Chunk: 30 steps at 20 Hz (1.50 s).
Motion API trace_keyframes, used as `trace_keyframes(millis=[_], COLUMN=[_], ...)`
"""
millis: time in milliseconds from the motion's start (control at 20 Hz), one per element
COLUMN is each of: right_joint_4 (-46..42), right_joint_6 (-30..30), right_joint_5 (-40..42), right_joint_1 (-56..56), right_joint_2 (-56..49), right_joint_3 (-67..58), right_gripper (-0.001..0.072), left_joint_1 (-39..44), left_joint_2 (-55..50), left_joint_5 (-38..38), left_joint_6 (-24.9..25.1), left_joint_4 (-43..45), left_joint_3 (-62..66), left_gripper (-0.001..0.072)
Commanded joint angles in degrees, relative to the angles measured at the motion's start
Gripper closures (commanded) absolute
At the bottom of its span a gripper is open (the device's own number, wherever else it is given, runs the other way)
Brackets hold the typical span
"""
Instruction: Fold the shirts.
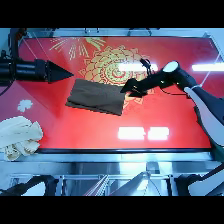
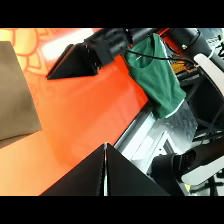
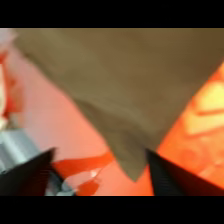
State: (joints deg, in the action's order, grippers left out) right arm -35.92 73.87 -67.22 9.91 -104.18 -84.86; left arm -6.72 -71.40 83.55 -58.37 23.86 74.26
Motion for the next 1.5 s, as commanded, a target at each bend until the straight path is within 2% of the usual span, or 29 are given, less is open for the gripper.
trace_keyframes(millis=[0, 300, 450, 500, 550, 600, 700, 800, 1000, 1150, 1450], right_joint_4=[-2.16, 21.92, 27.74, 29.75, 32.20, 35.41, 38.69, 35.98, 23.54, 10.64, 5.66], right_joint_6=[3.06, -9.42, -10.69, -10.71, -11.89, -14.19, -17.18, -16.00, -4.70, 6.34, 13.27], right_joint_5=[7.48, 8.37, 8.37, 8.07, 7.08, 4.94, 1.11, 1.05, 7.85, 9.60, 3.80], right_joint_1=[-2.71, 2.47, 5.66, 6.21, 6.27, 6.08, 4.83, 1.86, -11.26, -24.22, -45.94], right_joint_2=[-1.18, -10.73, -13.40, -13.70, -13.64, -13.38, -10.56, -3.76, 13.03, 19.37, 21.53], right_joint_3=[5.75, 4.46, 1.14, 0.44, 0.07, -0.22, -0.28, -0.31, -1.64, -6.54, -11.96], right_gripper=[0.0012, 0.0030, 0.0035, 0.0209, 0.0533, 0.0686, 0.0687, 0.0689, 0.0688, 0.0688, 0.0689], left_joint_1=[-0.07, -0.09, -0.09, -0.09, -0.09, -0.09, -0.09, -0.09, -0.04, -0.04, 0.04], left_joint_2=[1.44, 1.40, 1.40, 1.40, 1.40, 1.40, 1.42, 1.40, 1.40, 1.40, 1.40], left_joint_5=[-0.98, -1.09, -1.01, -1.01, -0.94, -0.66, 0.35, 0.72, 0.70, 0.72, 0.42], left_joint_6=[0.96, 2.75, 2.86, 2.86, 2.86, 2.86, 2.84, 2.82, 2.84, 2.84, 2.84], left_joint_4=[0.28, 0.57, 0.57, 0.57, 0.59, 0.57, 0.57, 0.57, 0.57, 0.57, 0.59], left_joint_3=[-2.62, -2.62, -2.62, -2.62, -2.62, -2.62, -2.62, -2.62, -2.62, -2.62, -2.62], left_gripper=[0.0704, 0.0704, 0.0703, 0.0703, 0.0703, 0.0704, 0.0704, 0.0704, 0.0704, 0.0704, 0.0704])
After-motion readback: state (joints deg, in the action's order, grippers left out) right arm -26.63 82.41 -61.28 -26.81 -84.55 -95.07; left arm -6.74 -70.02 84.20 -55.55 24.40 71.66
